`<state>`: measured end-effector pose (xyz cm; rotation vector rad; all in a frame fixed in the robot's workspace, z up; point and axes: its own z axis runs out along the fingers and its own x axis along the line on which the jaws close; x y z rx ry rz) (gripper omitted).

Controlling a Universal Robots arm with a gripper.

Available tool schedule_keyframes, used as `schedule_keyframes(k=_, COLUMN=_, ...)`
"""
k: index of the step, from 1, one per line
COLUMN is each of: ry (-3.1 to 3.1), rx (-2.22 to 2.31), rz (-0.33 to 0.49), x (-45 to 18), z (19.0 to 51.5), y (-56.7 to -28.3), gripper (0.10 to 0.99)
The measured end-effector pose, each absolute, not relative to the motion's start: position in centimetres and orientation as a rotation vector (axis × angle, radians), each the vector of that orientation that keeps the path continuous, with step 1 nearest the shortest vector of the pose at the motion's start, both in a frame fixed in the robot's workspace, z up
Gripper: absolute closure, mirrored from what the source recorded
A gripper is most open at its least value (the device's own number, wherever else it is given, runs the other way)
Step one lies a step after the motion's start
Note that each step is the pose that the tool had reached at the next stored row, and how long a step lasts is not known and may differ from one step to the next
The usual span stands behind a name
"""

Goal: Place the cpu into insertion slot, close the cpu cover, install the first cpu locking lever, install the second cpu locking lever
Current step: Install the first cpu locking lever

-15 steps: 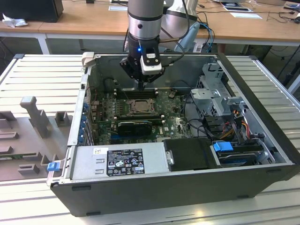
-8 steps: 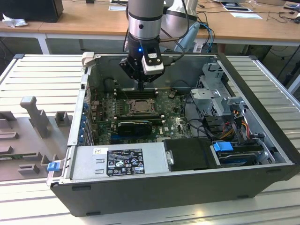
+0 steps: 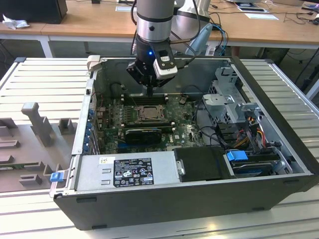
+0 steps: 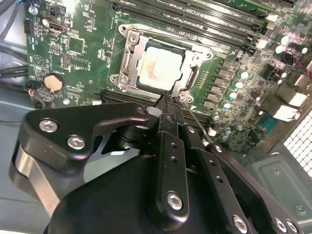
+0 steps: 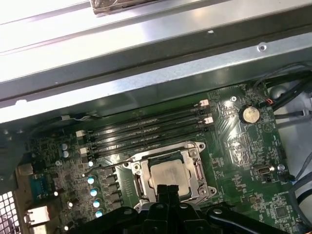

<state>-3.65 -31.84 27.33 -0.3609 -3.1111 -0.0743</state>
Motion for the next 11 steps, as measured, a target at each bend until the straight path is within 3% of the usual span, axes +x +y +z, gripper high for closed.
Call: schedule_keyframes(k=11, ry=-3.124, rx=-0.177, rz=-0.073, x=-3.65, z=27.32, y=-31.83, gripper=0.980)
